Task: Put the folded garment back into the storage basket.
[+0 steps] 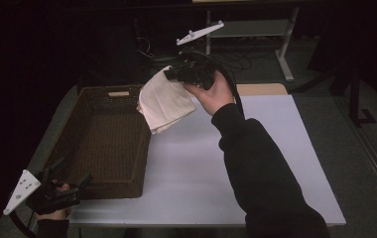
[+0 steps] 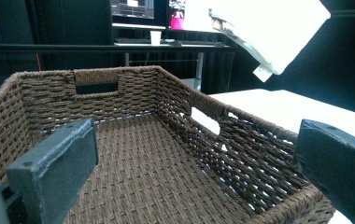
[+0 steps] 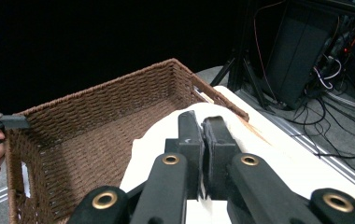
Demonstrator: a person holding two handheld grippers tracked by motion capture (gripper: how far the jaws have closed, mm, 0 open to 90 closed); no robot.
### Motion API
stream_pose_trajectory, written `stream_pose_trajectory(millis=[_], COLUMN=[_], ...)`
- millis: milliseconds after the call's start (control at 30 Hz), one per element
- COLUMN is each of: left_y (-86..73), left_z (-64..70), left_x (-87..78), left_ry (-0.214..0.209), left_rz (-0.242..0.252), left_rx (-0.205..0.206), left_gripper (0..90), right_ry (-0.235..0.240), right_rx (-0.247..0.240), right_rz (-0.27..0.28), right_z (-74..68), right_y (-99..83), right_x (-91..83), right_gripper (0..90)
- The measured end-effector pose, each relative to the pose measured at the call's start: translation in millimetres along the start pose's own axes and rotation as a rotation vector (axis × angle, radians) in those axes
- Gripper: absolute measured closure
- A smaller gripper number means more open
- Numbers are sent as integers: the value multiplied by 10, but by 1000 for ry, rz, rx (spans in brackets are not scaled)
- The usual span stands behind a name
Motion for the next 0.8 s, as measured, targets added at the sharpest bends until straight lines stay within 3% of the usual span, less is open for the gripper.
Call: stream_pose_trajectory(millis=[800], left_y=[-1], left_z=[-4], left_x=[-5], left_ry=[1], left_rz=[3], left_rx=[-6], left_gripper=[0], right_ry=[42], right_rx=[-40], right_rz=[21], right_z=[-295], right_y=[350], right_x=[290], right_gripper=[856])
Point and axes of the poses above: each handheld gripper's, and its own axes: x roughly forward along the jaws, y roughly out of its top, z roughly to its right, the point moved 9 cm from there along x, roughly forward along the jaws, and after that the axes turned 6 degrees about -y, right-handed, at the moved point
